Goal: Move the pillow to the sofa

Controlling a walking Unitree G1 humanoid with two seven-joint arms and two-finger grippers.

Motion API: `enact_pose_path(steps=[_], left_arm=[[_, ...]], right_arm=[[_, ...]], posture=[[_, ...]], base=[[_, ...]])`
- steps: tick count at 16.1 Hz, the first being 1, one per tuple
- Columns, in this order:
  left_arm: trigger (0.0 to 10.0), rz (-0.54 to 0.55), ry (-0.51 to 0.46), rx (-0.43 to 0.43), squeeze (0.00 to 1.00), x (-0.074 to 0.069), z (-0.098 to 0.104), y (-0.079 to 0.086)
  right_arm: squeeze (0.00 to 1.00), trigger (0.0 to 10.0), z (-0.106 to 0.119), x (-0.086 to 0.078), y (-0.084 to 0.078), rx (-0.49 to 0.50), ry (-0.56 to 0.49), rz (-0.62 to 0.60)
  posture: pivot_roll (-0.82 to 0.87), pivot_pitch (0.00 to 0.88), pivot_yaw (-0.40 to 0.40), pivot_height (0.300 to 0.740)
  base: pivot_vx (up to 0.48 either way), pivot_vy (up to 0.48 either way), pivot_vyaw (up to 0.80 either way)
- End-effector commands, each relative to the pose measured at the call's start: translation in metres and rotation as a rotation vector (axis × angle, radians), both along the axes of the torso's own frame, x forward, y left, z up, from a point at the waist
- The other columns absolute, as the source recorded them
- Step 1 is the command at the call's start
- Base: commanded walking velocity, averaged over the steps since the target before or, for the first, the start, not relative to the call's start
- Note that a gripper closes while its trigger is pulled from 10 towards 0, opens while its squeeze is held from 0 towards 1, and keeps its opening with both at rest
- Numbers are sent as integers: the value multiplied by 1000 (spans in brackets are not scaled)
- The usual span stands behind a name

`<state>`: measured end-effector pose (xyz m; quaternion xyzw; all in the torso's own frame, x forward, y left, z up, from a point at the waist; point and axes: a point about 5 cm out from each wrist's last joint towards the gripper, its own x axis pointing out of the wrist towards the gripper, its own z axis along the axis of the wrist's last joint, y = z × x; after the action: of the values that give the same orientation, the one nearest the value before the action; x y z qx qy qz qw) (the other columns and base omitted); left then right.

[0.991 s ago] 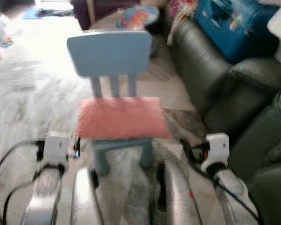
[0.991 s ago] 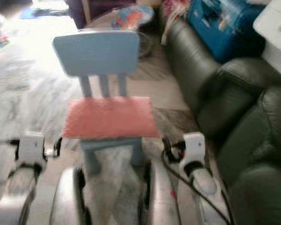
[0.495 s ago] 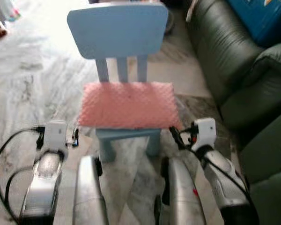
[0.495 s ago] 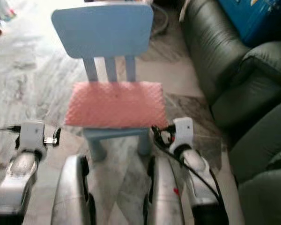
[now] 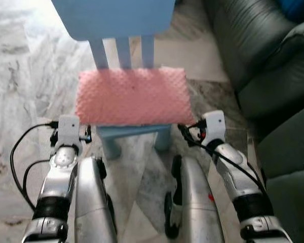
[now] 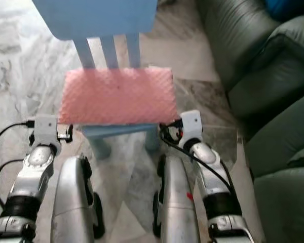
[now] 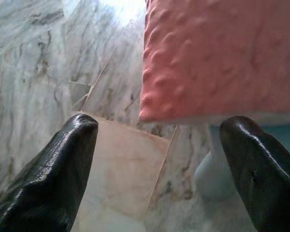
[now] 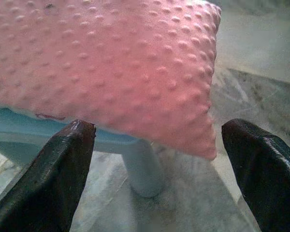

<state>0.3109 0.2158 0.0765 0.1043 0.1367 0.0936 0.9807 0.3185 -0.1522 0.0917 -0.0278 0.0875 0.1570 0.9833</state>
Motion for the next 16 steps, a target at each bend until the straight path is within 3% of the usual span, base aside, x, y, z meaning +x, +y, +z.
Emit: enact_pose_path(steps=[1, 5, 10, 15, 16], left_arm=[[10000, 44, 9, 2, 0, -2, -9, 6], [10000, 81, -92, -9, 0, 22, 2, 4], [10000, 94, -114, -19, 0, 32, 2, -1], [10000, 129, -108, 27, 0, 38, 6, 7], [10000, 121, -92, 46, 0, 36, 3, 10]], right_arm=[[0, 10000, -6, -1, 0, -10, 12, -2], [0, 10000, -9, 17, 1, -13, 3, -47], [0, 10000, -13, 27, 17, 11, -8, -60], [0, 10000, -7, 40, 31, 41, -1, -43], [0, 0, -3, 43, 34, 79, -6, -35]], posture=[[-2, 390, -37, 517], [-8, 416, -44, 517], [10, 444, -59, 517], [57, 464, -68, 517], [68, 465, -74, 517]], base=[[0, 0, 0], [0, 0, 0], [0, 0, 0], [0, 0, 0], [0, 0, 0]])
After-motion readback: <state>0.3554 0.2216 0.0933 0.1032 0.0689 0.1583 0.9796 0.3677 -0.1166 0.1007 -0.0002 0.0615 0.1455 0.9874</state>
